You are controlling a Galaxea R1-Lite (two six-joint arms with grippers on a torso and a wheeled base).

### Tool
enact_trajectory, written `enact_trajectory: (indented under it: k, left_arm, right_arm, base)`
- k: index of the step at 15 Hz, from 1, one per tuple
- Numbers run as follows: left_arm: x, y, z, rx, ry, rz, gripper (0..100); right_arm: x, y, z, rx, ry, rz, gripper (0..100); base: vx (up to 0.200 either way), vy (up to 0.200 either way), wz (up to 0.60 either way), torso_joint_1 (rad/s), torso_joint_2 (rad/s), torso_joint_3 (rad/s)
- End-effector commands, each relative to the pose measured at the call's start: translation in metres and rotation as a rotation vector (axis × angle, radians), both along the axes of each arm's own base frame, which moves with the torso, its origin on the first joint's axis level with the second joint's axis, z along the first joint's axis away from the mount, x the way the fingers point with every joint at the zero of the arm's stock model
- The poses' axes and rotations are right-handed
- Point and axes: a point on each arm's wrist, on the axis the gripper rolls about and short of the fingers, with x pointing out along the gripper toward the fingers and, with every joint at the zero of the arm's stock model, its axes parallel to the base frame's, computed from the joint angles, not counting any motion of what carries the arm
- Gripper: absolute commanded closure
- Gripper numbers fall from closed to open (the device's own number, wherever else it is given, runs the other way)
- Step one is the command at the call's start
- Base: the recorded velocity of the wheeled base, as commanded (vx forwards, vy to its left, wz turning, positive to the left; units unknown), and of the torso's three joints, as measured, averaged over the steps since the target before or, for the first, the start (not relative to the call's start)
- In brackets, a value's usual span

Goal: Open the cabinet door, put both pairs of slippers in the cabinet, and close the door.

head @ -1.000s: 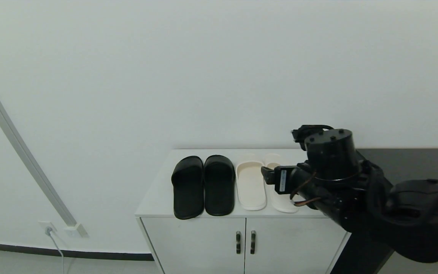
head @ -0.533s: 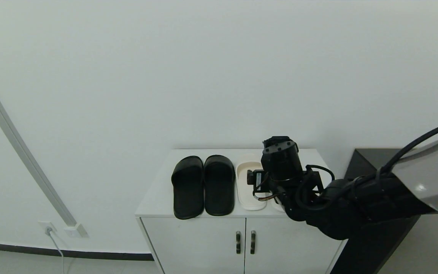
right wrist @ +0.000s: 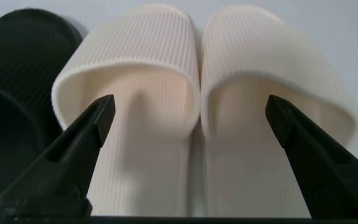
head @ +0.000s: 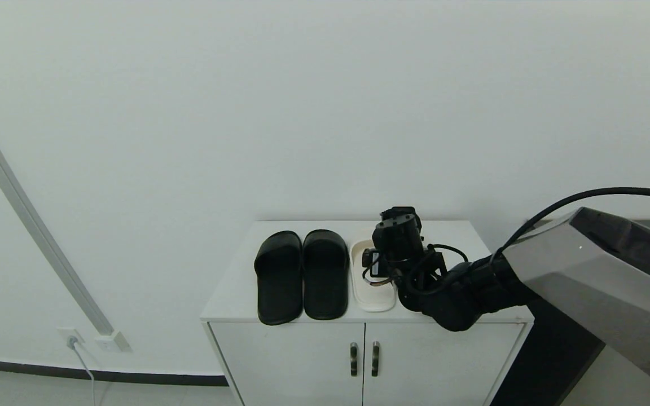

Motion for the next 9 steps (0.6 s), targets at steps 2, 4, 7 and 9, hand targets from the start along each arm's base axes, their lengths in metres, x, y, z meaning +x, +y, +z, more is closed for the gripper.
enact_trajectory:
  k: [2,4,7,9]
  left_arm:
    - [0.0,0.0,0.0,0.0,0.001,0.0,100]
    - [0.0,0.0,0.0,0.0,0.001,0.0,100]
    - [0.0,0.0,0.0,-0.002,0.001,0.0,100]
    - [0.0,0.0,0.0,-0.002,0.001,0.0,100]
  right_arm:
    - [0.015,0.003,-0.01,-0.019,-0.005,-0.008,0]
    - [0.019,0.006,-0.017,-0.022,-0.002,-0.008,0]
    - [0.028,0.007,-0.02,-0.015,-0.014,-0.026,0]
    - [0.03,0.005,-0.019,-0.02,-0.017,-0.032,100]
  base:
    - [0.0,0.0,0.0,0.0,0.0,0.0]
    - [0.0,0.0,0.0,0.0,0.0,0.0]
    - [0.0,0.0,0.0,0.0,0.0,0.0]
    - [0.0,0.0,0.0,0.0,0.0,0.0]
